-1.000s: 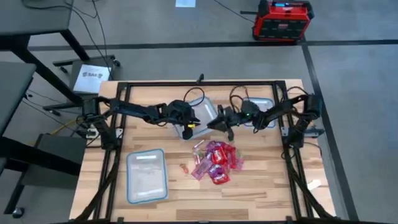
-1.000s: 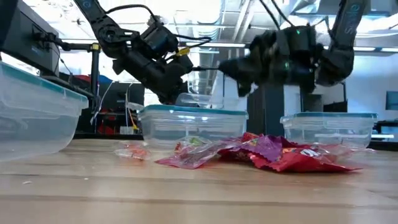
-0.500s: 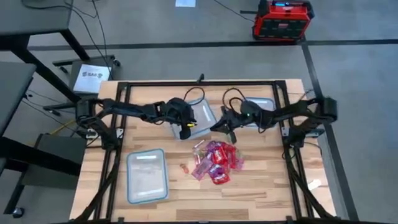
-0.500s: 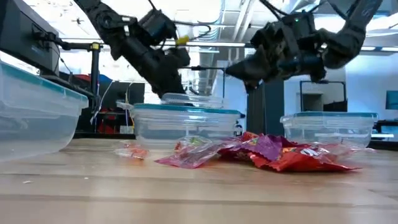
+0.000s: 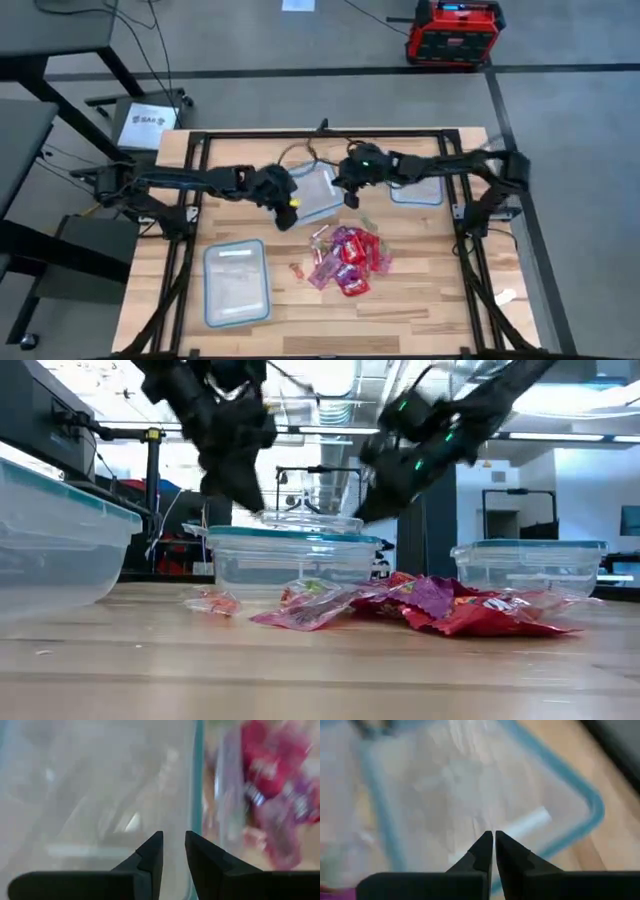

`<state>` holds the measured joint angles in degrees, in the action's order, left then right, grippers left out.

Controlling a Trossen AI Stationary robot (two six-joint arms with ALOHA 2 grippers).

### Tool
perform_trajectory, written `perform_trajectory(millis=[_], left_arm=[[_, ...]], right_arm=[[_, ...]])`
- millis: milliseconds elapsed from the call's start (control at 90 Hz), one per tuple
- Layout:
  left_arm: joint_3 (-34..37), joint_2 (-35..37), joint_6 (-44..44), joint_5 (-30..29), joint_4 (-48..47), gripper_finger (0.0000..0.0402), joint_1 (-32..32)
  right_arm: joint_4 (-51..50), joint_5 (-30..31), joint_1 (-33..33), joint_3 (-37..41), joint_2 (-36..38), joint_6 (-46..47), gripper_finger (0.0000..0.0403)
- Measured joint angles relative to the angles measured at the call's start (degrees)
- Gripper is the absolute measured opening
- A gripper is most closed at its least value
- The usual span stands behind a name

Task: Sort candy
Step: Open the top left transparent bin

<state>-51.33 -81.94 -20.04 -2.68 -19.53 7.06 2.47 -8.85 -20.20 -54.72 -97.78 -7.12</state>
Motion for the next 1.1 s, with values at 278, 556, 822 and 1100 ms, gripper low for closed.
perform_trajectory(millis=[278,556,822,1100], left_arm=[[0.61,-1.78,10.12,-17.03,-6.18,0.0068,2.72],[-2.62,-1.51,18.72,-17.55,-4.08,0.0068,9.13],[-9.78,-0.82,17.41,-12.13,-3.52,0.0068,7.05],[-8.40,-0.82,15.43,-8.79,6.44,0.0068,4.68]], right_arm=[[-7.42,0.16,6.49,-2.27,-0.63,-0.45,0.0000],[-7.06,-0.43,12.54,-2.12,8.54,-1.95,0.0000],[-18.74,-0.27,15.10,2.94,19.97,12.46,0.0000],[19.49,-0.47,14.69,25.86,12.57,30.64,0.0053]])
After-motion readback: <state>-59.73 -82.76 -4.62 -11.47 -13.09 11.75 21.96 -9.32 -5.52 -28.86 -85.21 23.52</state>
